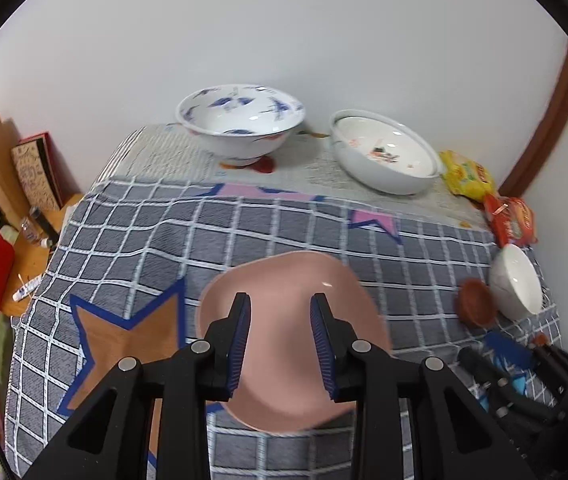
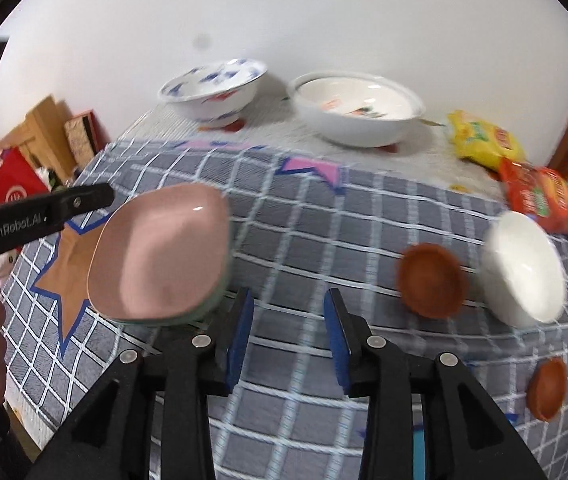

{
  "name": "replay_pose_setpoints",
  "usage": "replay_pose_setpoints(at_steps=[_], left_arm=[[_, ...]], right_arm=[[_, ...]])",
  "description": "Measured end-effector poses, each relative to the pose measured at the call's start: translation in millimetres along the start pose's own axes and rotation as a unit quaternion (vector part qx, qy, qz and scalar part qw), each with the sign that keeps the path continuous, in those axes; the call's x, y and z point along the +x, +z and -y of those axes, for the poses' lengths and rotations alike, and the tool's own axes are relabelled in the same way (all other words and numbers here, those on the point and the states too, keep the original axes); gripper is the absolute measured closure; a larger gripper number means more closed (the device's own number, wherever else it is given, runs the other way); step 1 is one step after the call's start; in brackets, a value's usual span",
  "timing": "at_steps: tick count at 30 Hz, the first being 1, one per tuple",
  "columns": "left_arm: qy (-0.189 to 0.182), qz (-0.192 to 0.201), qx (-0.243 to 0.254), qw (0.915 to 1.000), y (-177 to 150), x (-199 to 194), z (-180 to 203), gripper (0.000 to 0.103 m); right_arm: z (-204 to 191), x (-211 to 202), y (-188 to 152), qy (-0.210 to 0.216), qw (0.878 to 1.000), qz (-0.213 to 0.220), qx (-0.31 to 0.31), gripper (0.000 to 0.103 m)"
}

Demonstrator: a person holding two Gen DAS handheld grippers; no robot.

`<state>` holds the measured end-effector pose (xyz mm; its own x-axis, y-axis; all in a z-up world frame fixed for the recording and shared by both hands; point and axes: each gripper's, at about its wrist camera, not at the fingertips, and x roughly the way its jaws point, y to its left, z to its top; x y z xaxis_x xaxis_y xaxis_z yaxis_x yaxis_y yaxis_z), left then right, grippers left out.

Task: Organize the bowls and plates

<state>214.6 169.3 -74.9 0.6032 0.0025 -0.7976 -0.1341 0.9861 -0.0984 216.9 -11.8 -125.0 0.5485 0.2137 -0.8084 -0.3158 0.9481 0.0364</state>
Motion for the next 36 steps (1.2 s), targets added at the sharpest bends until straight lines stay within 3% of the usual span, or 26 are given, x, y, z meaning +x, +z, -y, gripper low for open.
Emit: replay_pose_setpoints(at_steps=[2, 15, 19, 24, 31, 36], left_arm=[[-0.002, 0.002, 0.011, 0.9999, -1.4, -6.9, 14.9, 0.074], [-0.031, 0.008, 0.062, 0.9976, -18.3, -32.5, 106.8, 0.073], [-0.027, 0.002, 0.065, 0.9975, -24.1, -29.7, 114.3, 0.060], [-0.008, -0.012, 0.044, 0.9989, -25.2, -17.8, 89.8, 0.060], [0.043, -0.028, -0.002, 0.9987, -18.8, 2.5, 18.1, 0.060], [0.044, -0.041, -0.042, 0.9973, -15.0, 22.6, -27.9, 0.060]], right_arm=[[20.2, -15.9, -3.6, -0.006, 1.000, 0.011, 0.017, 0.058], [120.7, -86.5, -39.7, -0.045, 0.993, 0.055, 0.095, 0.058], [129.5, -92.5, -44.7, -0.039, 0.991, 0.062, 0.108, 0.058], [117.6, -72.2, -37.2, 0.010, 0.993, 0.041, 0.114, 0.058], [67.2, -30.6, -17.8, 0.058, 0.993, 0.023, 0.101, 0.058], [27.1, 2.1, -1.0, 0.096, 0.991, -0.002, 0.093, 0.058]])
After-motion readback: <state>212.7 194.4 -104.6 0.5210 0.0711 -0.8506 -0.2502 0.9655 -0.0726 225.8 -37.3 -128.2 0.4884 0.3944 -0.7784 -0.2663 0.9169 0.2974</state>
